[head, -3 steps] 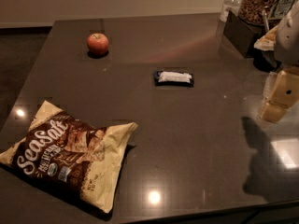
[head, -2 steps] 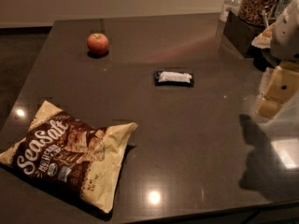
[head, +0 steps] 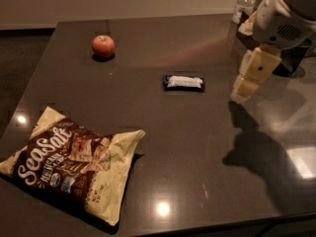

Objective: Pick apple

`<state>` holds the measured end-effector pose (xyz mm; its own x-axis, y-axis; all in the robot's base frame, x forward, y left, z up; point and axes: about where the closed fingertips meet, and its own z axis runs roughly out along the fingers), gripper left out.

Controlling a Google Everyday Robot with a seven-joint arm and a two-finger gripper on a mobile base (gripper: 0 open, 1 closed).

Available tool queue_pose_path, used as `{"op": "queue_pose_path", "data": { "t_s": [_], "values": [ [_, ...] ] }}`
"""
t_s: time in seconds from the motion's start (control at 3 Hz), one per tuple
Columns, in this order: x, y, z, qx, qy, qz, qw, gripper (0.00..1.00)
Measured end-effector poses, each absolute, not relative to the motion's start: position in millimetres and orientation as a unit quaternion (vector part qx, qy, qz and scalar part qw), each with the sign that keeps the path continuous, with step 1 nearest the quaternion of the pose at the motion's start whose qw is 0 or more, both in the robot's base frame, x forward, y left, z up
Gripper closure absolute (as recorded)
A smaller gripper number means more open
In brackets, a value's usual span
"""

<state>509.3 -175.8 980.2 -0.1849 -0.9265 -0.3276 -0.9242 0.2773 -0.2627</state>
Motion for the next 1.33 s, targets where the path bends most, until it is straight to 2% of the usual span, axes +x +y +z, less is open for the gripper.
{"op": "queue_pose_path", "data": {
  "t_s": [0.67, 1.33],
  "values": [
    [586, -117, 973, -0.605, 0.748, 0.037, 0.270, 0.00],
    [657, -63, 951, -0.585, 0.754, 0.057, 0.293, 0.00]
  ]
}}
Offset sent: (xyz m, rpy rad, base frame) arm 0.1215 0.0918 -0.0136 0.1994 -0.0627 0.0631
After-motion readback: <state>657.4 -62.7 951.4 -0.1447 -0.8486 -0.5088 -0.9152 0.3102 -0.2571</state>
